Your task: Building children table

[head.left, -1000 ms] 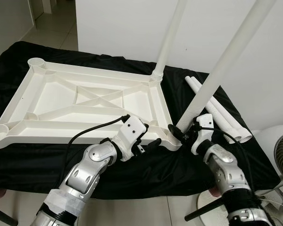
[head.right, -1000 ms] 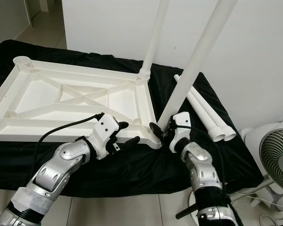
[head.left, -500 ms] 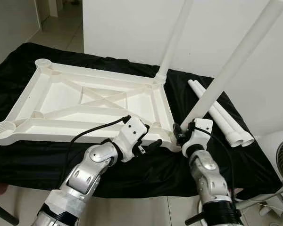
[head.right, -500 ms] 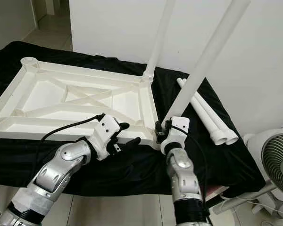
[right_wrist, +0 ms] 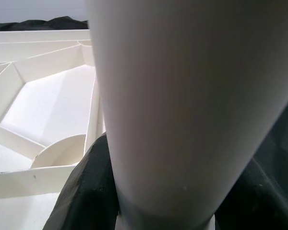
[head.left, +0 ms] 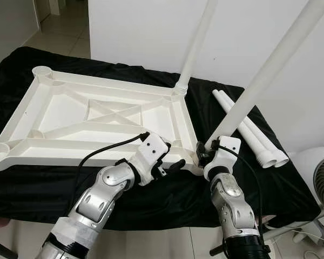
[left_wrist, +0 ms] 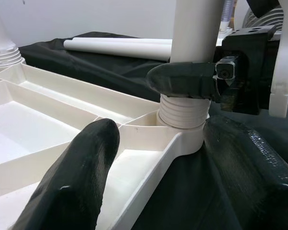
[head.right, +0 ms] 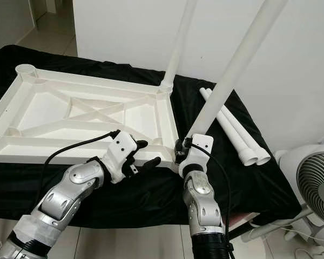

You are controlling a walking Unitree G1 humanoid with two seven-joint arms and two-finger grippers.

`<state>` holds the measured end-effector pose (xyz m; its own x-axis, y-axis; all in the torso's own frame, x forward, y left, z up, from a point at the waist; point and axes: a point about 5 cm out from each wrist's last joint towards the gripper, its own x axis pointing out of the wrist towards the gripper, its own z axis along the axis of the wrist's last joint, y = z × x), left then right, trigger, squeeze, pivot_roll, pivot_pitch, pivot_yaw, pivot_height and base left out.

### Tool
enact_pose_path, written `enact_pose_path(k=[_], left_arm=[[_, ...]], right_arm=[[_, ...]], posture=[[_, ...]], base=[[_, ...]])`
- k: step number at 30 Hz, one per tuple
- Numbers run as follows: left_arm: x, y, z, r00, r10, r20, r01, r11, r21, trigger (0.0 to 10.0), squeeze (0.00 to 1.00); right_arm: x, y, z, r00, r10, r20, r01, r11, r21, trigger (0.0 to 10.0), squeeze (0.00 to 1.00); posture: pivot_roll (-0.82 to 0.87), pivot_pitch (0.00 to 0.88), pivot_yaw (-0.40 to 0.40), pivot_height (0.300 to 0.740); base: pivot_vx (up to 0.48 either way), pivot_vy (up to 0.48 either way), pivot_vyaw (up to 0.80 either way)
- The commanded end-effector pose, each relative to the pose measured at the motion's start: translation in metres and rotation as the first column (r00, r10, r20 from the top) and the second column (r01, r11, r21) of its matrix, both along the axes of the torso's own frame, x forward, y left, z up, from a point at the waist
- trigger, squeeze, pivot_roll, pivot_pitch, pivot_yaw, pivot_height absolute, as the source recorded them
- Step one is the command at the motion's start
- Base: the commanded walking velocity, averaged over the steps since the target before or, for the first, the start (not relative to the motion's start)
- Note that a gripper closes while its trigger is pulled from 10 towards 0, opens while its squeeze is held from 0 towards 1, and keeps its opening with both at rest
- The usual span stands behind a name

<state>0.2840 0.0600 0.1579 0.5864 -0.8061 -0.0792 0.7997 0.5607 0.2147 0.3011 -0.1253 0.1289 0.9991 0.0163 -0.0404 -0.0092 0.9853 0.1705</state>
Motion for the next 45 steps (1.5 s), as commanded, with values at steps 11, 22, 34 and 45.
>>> enact_pose_path(k=[11, 22, 34, 45], left_arm=[[-0.002, -0.004, -0.002, 0.998, -0.056, -0.003, 0.056, 0.998, 0.008, 10.0, 0.00], [0.004, -0.010, 0.000, 0.996, -0.087, -0.009, 0.087, 0.996, -0.011, 10.0, 0.00], [0.008, -0.021, 0.003, 0.986, -0.167, -0.008, 0.167, 0.986, 0.005, 10.0, 0.00], [0.009, -0.013, 0.002, 0.990, -0.139, -0.005, 0.139, 0.990, 0.008, 10.0, 0.00]], right_arm=[[0.002, -0.011, -0.011, 0.996, 0.090, -0.028, -0.090, 0.996, -0.012, 10.0, 1.00], [-0.001, -0.018, -0.008, 0.978, 0.206, 0.015, -0.205, 0.977, -0.065, 10.0, 0.00], [-0.003, -0.023, 0.001, 0.952, 0.298, 0.068, -0.286, 0.947, -0.149, 10.0, 0.00], [-0.006, -0.027, 0.002, 0.905, 0.417, 0.080, -0.398, 0.899, -0.183, 10.0, 0.00]], posture=[[0.09, 0.008, -0.189, 0.740], [0.01, 0.000, -0.113, 0.740], [-0.05, 0.000, -0.046, 0.740], [-0.01, 0.000, -0.073, 0.740]], base=[[0.000, 0.000, 0.00], [0.000, 0.000, 0.00], [0.000, 0.000, 0.00], [0.000, 0.000, 0.00]])
